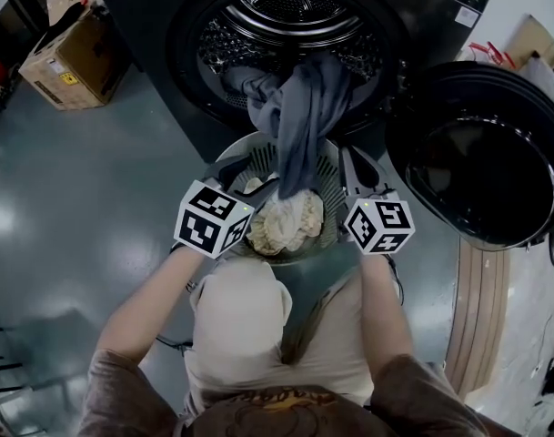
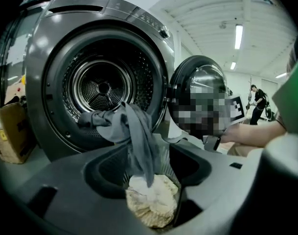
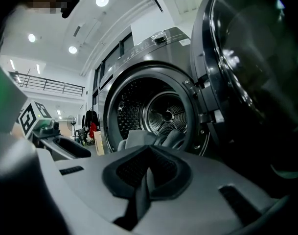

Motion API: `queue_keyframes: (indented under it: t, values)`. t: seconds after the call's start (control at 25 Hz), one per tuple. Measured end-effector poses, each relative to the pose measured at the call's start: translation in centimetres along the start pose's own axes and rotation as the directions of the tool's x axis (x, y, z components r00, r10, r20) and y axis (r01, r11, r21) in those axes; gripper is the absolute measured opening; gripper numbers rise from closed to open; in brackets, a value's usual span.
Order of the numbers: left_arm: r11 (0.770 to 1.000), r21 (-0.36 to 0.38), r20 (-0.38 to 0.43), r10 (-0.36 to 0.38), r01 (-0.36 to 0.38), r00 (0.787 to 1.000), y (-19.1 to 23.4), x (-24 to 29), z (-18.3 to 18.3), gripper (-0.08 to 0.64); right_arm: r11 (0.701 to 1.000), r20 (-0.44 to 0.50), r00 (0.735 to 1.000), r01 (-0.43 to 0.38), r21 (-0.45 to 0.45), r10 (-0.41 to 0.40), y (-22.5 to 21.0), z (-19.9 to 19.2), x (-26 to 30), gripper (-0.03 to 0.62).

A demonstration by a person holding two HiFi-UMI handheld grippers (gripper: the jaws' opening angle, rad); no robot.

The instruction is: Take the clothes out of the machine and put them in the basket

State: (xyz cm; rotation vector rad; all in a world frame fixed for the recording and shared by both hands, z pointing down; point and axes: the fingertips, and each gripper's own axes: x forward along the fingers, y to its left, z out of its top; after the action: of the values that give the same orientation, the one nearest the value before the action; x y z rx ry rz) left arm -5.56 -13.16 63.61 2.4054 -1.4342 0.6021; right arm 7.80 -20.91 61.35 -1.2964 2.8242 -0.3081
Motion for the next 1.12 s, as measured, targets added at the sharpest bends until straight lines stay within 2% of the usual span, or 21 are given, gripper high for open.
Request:
queue_keyframes:
  t: [0.24,0.44,0.6,0.8,1.12]
  values:
    - [1.0,0.018,0.031,0.019,-0.019,0.999,1.3,2.0,1.9,0.339,1.0,0.0,1.0,-0.001,0.001,0.001,0.1,0.1,0.1,-0.005]
    - [0.998,0.009,0.077,0.067,-0.068,0.995,4.5,5.6,4.9,0.395,1.0,-0.004,1.0,-0.004,-0.006,0.004,0.6,0.1,0.1,-0.005]
    - [0.995,0.02,0.109,0.096,-0.099,0.989,7.1,8.7,7.4,0.477,1.0,-0.007,1.0,0.01,-0.003,-0.01,0.5,0.1,0.0,-0.005]
    - [0.992,0.062,0.061,0.11,-0.113,0.992,9.2,12.5,7.7,0.502,1.0,-0.002,1.0,0.019,-0.001,-0.019,0.4,0.3,-0.1,-0.005]
    - [0.994,0.045,-0.034,0.1,-0.099,0.994,10.9,17.2,5.3,0.502,1.0,-0.003,1.0,0.031,-0.002,-0.031,0.1,0.3,-0.2,-0.005]
